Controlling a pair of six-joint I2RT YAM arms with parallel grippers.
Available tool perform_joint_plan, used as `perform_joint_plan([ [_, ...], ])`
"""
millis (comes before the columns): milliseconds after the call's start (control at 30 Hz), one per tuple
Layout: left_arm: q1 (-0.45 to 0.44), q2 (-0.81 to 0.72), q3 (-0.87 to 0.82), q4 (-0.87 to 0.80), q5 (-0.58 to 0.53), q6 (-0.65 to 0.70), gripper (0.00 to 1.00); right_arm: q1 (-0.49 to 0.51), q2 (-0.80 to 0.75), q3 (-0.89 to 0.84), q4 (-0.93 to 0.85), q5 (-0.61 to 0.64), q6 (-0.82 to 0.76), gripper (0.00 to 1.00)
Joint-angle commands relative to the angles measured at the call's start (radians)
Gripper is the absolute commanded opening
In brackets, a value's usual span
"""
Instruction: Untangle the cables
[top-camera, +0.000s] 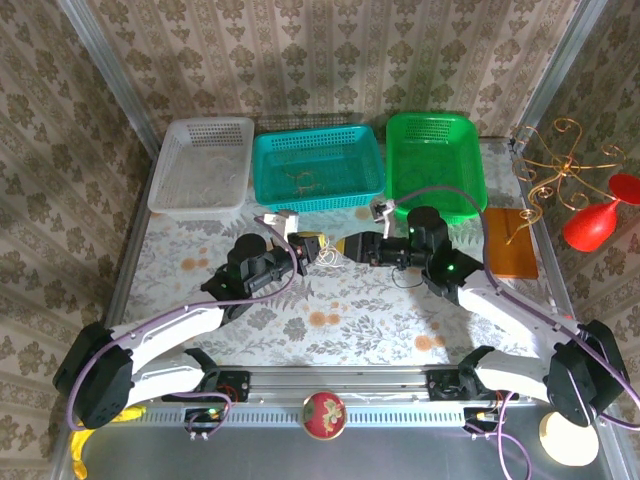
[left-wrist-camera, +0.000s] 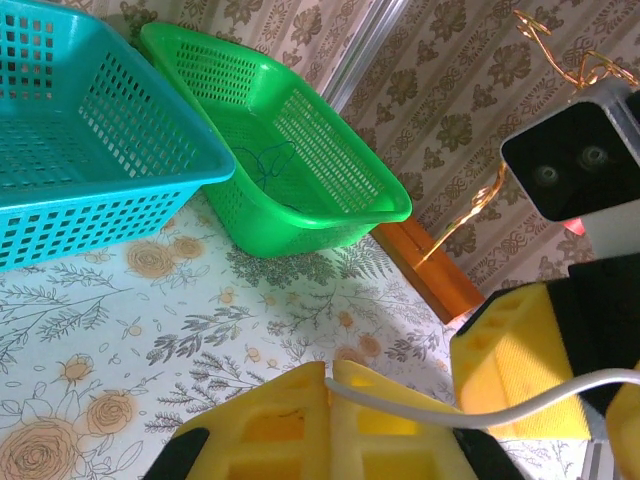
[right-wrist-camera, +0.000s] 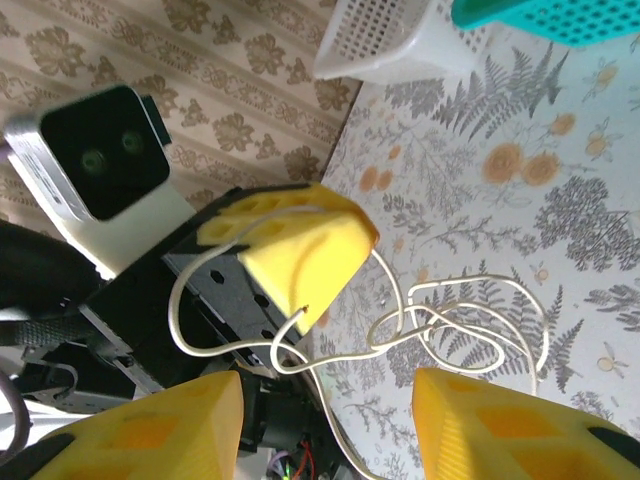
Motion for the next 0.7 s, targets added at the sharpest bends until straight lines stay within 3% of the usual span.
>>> perform_joint_plan([
  [0, 0.006, -0.014, -0.002, 0.005, -0.022, -0.027, 0.00, 0.030, 0.006, 0.040, 0.012, 0.034, -0.018, 0.53],
  [200, 0.014, -0.024, 0.002, -0.011, -0.049, -0.068, 0.00, 0.044, -0.010, 0.009, -0.027, 0.078, -0.078, 0.63],
  [667, 0.073, -0.050, 0.037, -0.097, 0.029, -0.205, 0.00, 0.058, -0.062, -0.028, -0.181, 0.144, -0.369, 0.64],
])
